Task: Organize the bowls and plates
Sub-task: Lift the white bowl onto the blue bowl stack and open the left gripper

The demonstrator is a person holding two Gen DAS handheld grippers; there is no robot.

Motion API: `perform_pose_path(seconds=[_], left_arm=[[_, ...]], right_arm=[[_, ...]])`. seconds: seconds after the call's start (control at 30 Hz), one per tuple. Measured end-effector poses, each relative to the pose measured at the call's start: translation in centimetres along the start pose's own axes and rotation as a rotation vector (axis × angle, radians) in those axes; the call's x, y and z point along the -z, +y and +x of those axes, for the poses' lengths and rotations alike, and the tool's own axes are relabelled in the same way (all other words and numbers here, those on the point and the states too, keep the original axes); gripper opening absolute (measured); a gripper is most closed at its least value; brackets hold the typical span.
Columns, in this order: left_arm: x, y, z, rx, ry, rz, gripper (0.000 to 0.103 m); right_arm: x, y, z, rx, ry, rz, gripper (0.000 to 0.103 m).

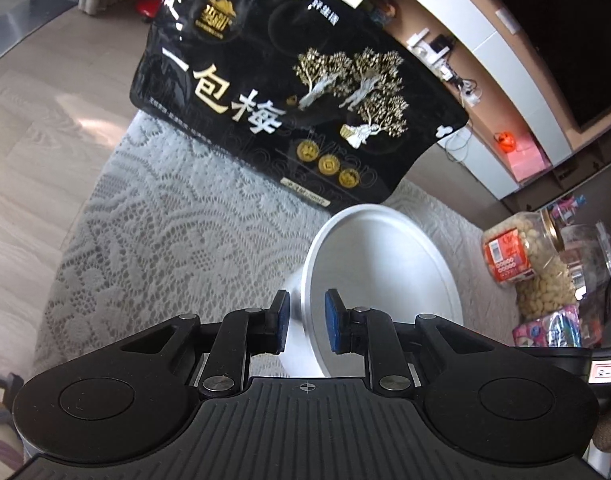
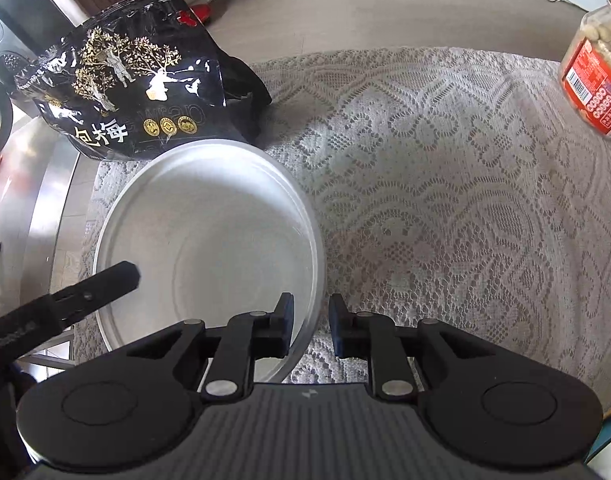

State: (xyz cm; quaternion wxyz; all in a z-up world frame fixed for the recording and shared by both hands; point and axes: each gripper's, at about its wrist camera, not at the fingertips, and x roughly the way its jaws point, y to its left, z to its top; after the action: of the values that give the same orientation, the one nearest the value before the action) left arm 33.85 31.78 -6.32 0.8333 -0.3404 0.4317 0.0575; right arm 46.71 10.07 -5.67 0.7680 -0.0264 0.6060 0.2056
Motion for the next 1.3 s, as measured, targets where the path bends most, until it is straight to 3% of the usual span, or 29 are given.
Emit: perform_pose_path(seconds=[0.13, 0.27, 0.4, 0.5, 0.67, 0.8, 0.97, 1.1, 1.3], left_arm=[[0.7, 0.4, 2.5, -0.009, 0.060, -0.042, 0.025], [0.8, -1.4, 1.7, -0.001, 0.060, -0.012, 0.026], [1.5, -5.3, -1.5, 0.063, 0.007, 0.080, 0.027], [3.7, -9.1, -3.3, 0.146, 0.006, 0.195, 0.029], [9.0, -15.8, -3.0, 0.300, 0.160, 0.314, 0.032], [12.0, -19.4, -1.3, 0.383, 0.299, 0.361, 0.036], [14.3, -19.5, 1.4, 0.365, 0.379, 0.353, 0.036], [14.0, -18.9, 0.7, 0.361, 0.341, 0.368, 0.035], [13.1, -18.6, -1.3, 0.370, 0.264, 0.366, 0.035]], right_arm=[[0.8, 0.1, 0.6, -0.006, 0.035, -0.009, 0.019], [1.6, 0.3, -0.7, 0.033, 0.011, -0.043, 0.019], [2.4, -1.3, -6.3, 0.023, -0.082, -0.030, 0.019], [4.3, -3.8, -11.5, 0.056, -0.165, -0.018, 0.020], [9.7, -8.8, -17.5, 0.196, -0.226, 0.019, 0.022], [13.5, -13.4, -18.9, 0.257, -0.213, 0.083, 0.022], [15.8, -17.0, -17.0, 0.218, -0.160, 0.161, 0.024], [16.4, -17.3, -16.2, 0.212, -0.169, 0.161, 0.035], [17.1, -17.6, -18.2, 0.231, -0.262, 0.141, 0.052]])
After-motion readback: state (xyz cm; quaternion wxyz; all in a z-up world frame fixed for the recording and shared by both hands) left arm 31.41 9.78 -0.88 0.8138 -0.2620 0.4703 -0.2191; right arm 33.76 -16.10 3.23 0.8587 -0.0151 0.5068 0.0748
